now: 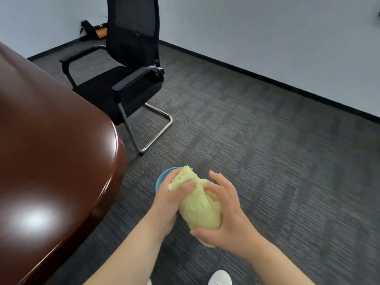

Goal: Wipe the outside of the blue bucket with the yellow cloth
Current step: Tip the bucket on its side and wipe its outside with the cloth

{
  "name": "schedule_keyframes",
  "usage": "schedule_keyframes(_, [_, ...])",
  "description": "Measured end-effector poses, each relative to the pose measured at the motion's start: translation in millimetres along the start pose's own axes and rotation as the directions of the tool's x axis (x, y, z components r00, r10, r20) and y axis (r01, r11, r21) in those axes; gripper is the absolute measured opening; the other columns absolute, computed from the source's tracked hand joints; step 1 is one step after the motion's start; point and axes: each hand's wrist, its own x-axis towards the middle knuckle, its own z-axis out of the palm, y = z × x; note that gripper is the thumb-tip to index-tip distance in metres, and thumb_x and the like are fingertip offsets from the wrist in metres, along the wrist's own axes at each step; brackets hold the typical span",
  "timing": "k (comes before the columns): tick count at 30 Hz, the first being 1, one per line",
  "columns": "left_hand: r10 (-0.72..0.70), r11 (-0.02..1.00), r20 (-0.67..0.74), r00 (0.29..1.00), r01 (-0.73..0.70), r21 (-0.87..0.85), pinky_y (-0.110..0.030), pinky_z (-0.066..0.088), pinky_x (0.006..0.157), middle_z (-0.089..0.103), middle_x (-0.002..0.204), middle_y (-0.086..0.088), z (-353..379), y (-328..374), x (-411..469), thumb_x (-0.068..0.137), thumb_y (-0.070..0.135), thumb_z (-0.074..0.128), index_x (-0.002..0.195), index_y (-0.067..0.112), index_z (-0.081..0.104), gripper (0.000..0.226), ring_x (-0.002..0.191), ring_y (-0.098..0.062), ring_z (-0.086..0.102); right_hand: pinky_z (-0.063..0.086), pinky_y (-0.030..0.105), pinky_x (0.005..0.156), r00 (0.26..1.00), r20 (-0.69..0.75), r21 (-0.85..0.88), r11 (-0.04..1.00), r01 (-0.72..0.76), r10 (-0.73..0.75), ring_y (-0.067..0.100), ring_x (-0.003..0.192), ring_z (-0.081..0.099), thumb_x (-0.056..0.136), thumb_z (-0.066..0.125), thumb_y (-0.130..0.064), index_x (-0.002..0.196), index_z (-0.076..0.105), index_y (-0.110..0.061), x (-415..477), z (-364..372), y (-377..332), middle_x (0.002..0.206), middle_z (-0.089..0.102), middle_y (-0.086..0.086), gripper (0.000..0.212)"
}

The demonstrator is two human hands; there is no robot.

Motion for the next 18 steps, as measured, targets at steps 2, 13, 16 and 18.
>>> schedule_keyframes(2, [-0.034, 0.999, 0.019, 0.999, 0.033, 0.015, -0.026, 0.053, 0.065, 0.064, 0.09, -0.003, 2.1, -6.9, 18.0, 0.047, 0.037, 0.066, 0.096, 0.021, 0.058, 0.053, 0.077, -0.013, 0.063, 0.018, 0.014, 0.103, 0.998, 0.035, 0.122, 0.99, -0.065, 0.061, -0.008, 0.133, 0.006, 0.05, 0.068, -0.05, 0.112, 0.028, -0.057, 1.8, -2.3, 19.8, 0.141, 0.003, -0.027, 0.074])
schedule_keyframes(13, [-0.22, 0.963, 0.127, 0.967, 0.195, 0.186, -0.024, 0.053, 0.067, 0.072, 0.081, 0.01, -38.9, -200.3, 157.7, 0.054, 0.049, 0.06, 0.086, 0.038, 0.064, 0.034, 0.081, -0.009, 0.066, 0.042, 0.029, 0.098, 0.93, 0.016, 0.431, 0.837, -0.338, 0.367, -0.005, 0.116, 0.043, 0.044, 0.069, -0.049, 0.122, 0.032, -0.051, 47.8, 96.8, 232.4, 0.132, 0.043, -0.017, 0.087])
schedule_keyframes(16, [-0.208, 0.962, 0.139, 0.968, 0.177, 0.207, -0.027, 0.053, 0.07, 0.07, 0.086, 0.006, -61.7, -264.9, 197.4, 0.054, 0.05, 0.06, 0.091, 0.035, 0.063, 0.039, 0.084, -0.011, 0.065, 0.044, 0.017, 0.087, 0.916, -0.083, 0.426, 0.845, -0.323, 0.392, -0.011, 0.104, 0.048, 0.045, 0.064, -0.049, 0.112, 0.04, -0.056, 62.8, 135.8, 296.5, 0.12, 0.05, -0.018, 0.072])
schedule_keyframes(18, [-0.176, 0.966, 0.129, 0.976, 0.147, 0.212, -0.029, 0.051, 0.072, 0.068, 0.093, 0.002, -75.4, -303.5, 221.6, 0.052, 0.05, 0.062, 0.096, 0.032, 0.061, 0.046, 0.086, -0.012, 0.064, 0.045, 0.021, 0.086, 0.906, -0.135, 0.426, 0.849, -0.312, 0.4, -0.008, 0.101, 0.051, 0.048, 0.067, -0.041, 0.109, 0.044, -0.054, 74.0, 156.4, 336.3, 0.115, 0.054, -0.015, 0.066])
